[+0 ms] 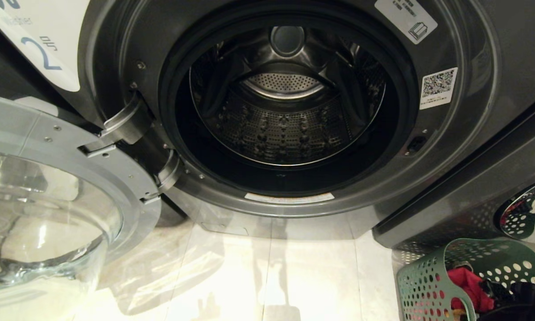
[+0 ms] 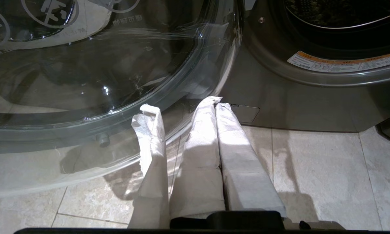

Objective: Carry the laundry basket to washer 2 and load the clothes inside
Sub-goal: Place the clothes into the washing machine

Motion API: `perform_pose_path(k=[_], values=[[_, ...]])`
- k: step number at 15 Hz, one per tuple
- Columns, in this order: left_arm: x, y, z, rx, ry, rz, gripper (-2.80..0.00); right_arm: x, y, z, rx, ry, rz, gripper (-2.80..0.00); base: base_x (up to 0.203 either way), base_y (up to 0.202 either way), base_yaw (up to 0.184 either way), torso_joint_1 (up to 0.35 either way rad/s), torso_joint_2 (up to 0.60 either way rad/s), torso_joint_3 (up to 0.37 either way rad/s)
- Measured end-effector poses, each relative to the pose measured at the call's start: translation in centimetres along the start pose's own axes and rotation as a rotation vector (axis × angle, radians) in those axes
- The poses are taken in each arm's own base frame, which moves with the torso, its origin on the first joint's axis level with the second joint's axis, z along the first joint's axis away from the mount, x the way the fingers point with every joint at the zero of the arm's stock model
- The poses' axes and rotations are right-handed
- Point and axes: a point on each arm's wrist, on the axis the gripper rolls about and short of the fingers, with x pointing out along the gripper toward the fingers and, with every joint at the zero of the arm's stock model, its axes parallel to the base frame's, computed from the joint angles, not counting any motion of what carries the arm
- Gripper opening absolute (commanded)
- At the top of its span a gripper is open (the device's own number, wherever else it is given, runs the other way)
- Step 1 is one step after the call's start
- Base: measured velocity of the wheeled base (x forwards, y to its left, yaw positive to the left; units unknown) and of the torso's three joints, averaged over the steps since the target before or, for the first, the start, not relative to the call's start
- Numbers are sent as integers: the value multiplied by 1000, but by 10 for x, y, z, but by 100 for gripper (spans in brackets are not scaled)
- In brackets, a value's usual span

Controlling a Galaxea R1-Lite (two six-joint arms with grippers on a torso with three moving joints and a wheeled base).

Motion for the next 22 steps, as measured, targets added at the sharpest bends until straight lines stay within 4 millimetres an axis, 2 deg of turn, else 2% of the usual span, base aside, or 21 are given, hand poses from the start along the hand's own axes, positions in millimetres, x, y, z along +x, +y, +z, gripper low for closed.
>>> perform_pose_path(k=[5, 9, 15, 19, 22], values=[[0, 0, 0, 0, 0, 0, -280, -6, 6, -9, 5, 14, 9, 0, 0, 0, 0, 0, 0, 0], [0, 0, 0, 0, 0, 0, -280, -2, 5, -9, 7, 12, 11, 0, 0, 0, 0, 0, 0, 0], [0, 0, 0, 0, 0, 0, -280, 16, 6, -4, -18, -30, 55, 0, 0, 0, 0, 0, 0, 0], [0, 0, 0, 0, 0, 0, -280, 35, 12, 5, -51, -65, 68, 0, 0, 0, 0, 0, 0, 0], [0, 0, 0, 0, 0, 0, -280, 49, 14, 3, -65, -67, 68, 0, 0, 0, 0, 0, 0, 0]])
